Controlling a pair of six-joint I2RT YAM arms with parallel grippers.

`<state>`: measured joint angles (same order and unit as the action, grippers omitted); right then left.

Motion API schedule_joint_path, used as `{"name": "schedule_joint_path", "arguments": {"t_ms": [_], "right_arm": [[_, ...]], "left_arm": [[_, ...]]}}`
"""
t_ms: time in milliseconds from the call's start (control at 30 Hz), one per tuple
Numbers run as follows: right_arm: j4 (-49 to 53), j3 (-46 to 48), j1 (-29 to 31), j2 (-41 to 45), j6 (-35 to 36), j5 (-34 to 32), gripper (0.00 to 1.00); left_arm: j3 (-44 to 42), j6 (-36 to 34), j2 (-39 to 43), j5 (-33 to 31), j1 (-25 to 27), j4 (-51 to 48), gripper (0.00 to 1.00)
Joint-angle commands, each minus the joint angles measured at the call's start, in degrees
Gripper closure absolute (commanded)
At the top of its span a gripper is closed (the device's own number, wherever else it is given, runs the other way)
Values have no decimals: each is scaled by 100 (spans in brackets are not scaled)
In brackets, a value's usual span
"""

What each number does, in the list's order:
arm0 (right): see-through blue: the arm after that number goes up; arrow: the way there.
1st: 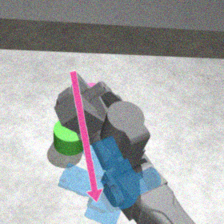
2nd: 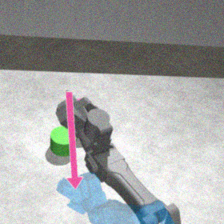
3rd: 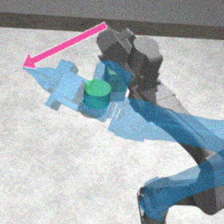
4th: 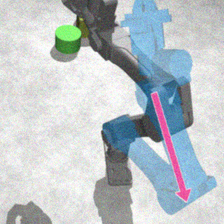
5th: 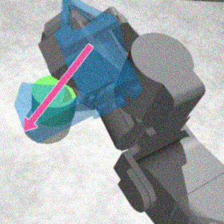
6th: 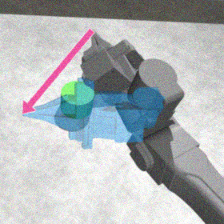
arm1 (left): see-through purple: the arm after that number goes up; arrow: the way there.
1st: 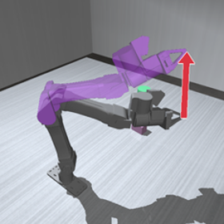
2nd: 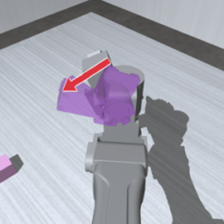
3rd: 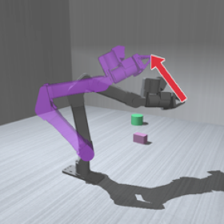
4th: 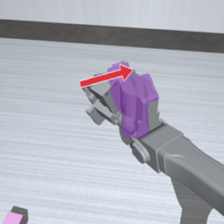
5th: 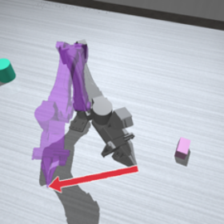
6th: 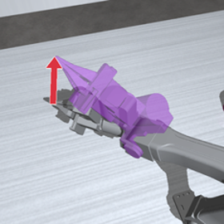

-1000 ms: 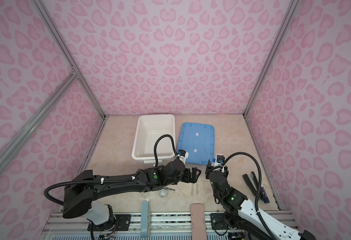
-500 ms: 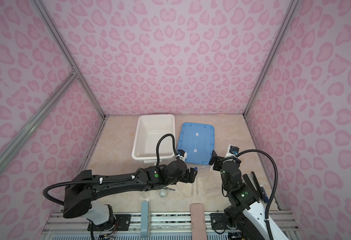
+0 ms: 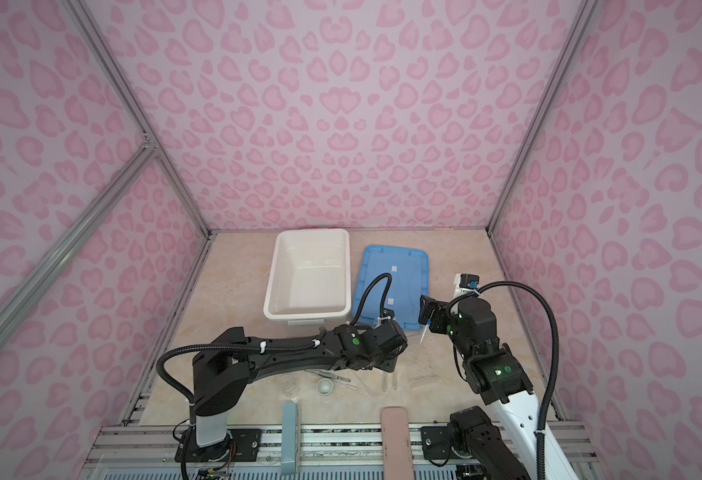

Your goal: Organize the chemistry lab equipment

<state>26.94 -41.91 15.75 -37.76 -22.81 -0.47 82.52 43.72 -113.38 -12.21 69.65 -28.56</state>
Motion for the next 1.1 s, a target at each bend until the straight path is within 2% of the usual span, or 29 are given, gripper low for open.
{"name": "schedule_joint_path", "arguments": {"t_ms": [0,200,400,533,967,1000,1067], "right_arm": [[237,13,7,40,109,137,2],[276,76,-8,204,80,109,2],[179,188,-3,237,-20,236,2],[233,166,-7,225,20,252,2],[192,249,-4,260,24,209,2],[191,254,-6,259,17,205,2],[180,267,-14,253,18,201,2]], "left_arm": [[242,-108,-289,-53,-9,-612,46],[283,-87,-440,50,-6,-538,54],[564,-145,-714,171,-8,-694,55],[769,-134,-797,26,38,-914,57],[853,-89,-945,148,14,-1019,63],[845,-67,-936,140,8,-1017,67],[820,-26,-935,139,3,-1031,68]]}}
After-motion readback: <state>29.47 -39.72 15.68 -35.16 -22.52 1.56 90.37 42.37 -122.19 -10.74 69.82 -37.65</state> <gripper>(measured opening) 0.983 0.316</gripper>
